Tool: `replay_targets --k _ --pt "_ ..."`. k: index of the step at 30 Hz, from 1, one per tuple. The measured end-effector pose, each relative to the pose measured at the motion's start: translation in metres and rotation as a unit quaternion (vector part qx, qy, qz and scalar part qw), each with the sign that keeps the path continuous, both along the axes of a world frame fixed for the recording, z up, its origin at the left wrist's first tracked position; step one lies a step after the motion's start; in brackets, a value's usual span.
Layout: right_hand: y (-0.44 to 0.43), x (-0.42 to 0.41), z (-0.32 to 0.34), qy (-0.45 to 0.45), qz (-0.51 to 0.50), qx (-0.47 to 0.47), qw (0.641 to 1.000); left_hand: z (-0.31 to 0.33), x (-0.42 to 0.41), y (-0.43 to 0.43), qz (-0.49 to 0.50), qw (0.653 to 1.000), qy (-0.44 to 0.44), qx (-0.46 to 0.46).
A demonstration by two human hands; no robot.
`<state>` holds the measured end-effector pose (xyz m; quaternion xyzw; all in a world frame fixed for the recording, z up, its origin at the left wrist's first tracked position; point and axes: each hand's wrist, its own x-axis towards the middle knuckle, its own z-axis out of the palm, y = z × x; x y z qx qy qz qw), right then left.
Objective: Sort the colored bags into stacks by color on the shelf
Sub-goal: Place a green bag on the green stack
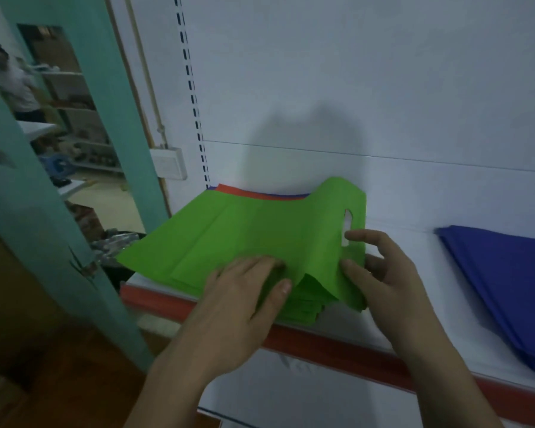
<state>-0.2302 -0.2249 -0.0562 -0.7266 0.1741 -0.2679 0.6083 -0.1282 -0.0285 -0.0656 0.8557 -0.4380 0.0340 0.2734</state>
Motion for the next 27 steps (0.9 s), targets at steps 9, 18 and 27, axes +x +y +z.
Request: replay_targets --k 9,18,27 --pt "0.004 0.008 -0.002 -0.035 -0.031 0.017 0.999 0.010 0.047 0.036 0.239 0.967 0.021 0.080" --pt "0.007 0.006 -0.001 -0.036 -0.043 -0.027 0.998 0.014 0.037 0.020 0.179 0.983 0.009 0.041" --pt "0.002 -0.004 0.001 -0.069 -0.068 -0.014 0.995 0.015 0.023 0.005 0.123 0.991 0.001 -0.053"
